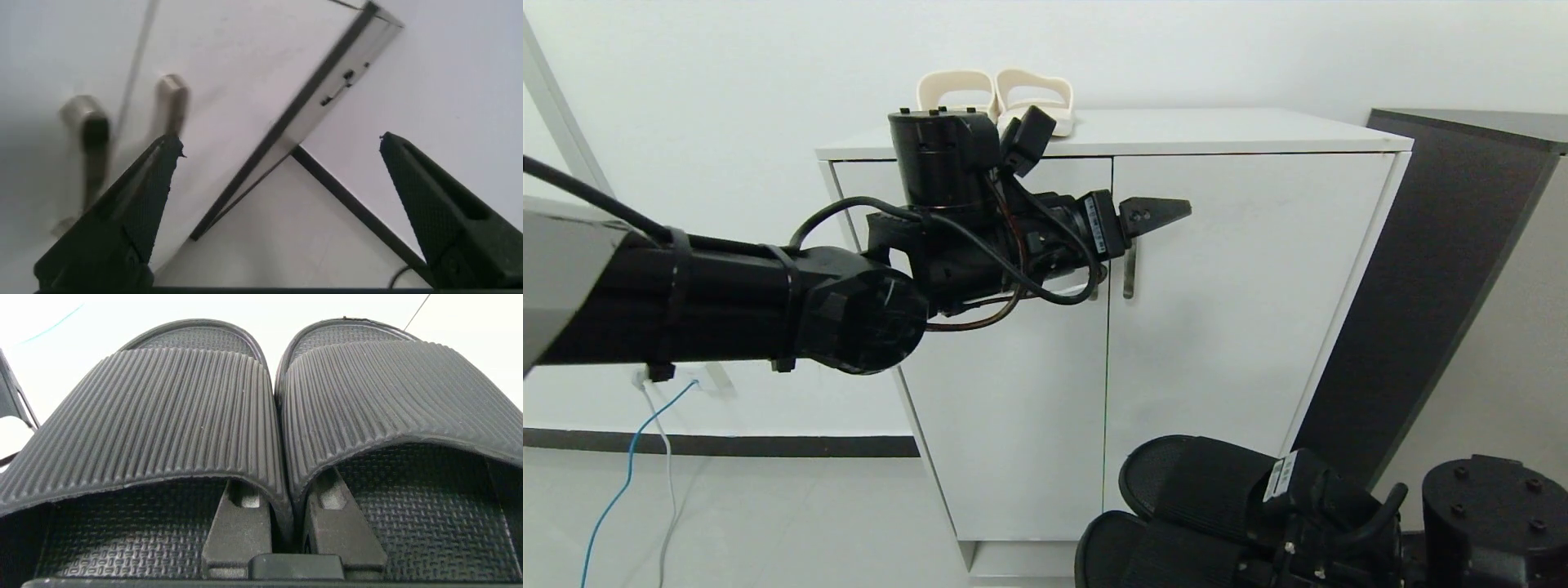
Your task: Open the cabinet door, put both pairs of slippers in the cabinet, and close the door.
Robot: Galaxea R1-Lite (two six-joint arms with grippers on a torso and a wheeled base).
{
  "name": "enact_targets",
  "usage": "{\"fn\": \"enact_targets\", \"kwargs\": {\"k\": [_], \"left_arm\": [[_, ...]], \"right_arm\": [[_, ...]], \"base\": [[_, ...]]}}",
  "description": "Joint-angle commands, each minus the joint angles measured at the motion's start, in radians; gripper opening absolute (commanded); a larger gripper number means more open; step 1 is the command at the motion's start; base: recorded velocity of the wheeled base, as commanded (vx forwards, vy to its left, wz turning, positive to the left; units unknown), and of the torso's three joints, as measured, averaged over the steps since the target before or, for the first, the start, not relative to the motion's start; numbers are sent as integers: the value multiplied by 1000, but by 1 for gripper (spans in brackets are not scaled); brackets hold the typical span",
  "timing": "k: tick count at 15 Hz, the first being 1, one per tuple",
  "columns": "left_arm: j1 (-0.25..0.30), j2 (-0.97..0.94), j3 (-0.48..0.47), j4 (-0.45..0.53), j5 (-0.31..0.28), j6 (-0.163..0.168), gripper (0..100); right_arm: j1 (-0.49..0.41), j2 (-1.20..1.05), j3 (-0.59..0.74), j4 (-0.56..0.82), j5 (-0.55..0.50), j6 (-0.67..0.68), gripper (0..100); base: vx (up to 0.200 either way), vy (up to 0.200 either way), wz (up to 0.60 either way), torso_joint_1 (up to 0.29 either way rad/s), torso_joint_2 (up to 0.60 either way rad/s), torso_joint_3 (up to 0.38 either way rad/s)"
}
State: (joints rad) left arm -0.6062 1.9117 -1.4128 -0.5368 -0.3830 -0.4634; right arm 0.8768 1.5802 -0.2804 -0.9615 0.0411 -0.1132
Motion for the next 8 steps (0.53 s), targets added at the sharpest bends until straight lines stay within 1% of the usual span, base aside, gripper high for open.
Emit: {"fn": "enact_targets", "kwargs": {"k": [1, 3, 5, 6, 7, 8], "left_arm": [[0, 27, -25, 6, 12, 0, 100], [3, 47, -49, 8, 27, 2, 100], [6, 50, -63, 21, 27, 2, 100], [8, 56, -84, 55, 27, 8, 100], [6, 67, -95, 66, 27, 26, 100], [6, 75, -101, 67, 27, 37, 100]], "right_arm": [[1, 1, 0, 0, 0, 0, 0], [1, 1, 0, 0, 0, 0, 0], [1, 3, 0, 0, 0, 0, 0], [1, 4, 0, 0, 0, 0, 0], [1, 4, 0, 0, 0, 0, 0], [1, 6, 0, 0, 0, 0, 0]], "base": [[0, 0, 0, 0, 0, 0], [0, 0, 0, 0, 0, 0], [0, 0, 0, 0, 0, 0], [0, 0, 0, 0, 0, 0], [0, 0, 0, 0, 0, 0], [0, 0, 0, 0, 0, 0]]}}
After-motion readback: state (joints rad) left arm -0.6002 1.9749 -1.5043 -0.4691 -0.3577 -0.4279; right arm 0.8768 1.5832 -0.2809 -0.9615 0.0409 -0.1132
